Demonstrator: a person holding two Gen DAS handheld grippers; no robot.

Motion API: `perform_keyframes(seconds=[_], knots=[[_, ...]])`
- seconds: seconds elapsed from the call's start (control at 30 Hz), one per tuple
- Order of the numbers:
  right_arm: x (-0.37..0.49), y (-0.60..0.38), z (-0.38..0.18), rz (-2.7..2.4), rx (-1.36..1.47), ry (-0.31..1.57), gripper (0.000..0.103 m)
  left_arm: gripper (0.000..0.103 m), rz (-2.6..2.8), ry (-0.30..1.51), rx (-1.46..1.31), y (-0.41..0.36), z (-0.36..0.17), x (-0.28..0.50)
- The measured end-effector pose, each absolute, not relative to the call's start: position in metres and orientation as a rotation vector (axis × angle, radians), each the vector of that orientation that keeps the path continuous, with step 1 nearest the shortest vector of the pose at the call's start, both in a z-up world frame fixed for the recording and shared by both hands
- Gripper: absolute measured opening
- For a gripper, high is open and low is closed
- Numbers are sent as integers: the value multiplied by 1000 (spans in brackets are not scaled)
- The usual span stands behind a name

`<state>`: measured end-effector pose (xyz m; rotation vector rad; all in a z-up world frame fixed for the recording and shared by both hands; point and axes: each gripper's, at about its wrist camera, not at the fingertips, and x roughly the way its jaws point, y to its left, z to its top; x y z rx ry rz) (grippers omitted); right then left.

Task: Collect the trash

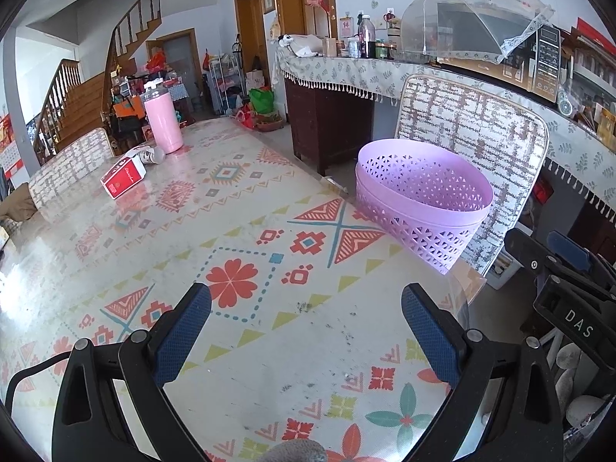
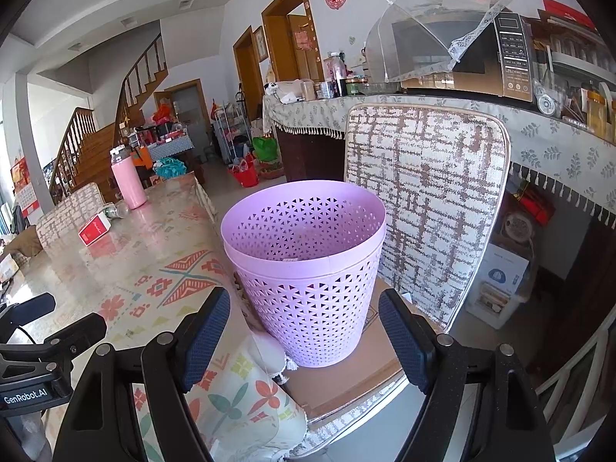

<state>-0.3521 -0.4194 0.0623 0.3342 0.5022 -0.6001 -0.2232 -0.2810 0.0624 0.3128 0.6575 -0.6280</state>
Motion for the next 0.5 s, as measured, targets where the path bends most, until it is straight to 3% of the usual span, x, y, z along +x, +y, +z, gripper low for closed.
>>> perform_keyframes(seconds=[0.5], knots=[[-356,-427,59,-616,362,500,85,99,-665,681,355,-294,54,-226]])
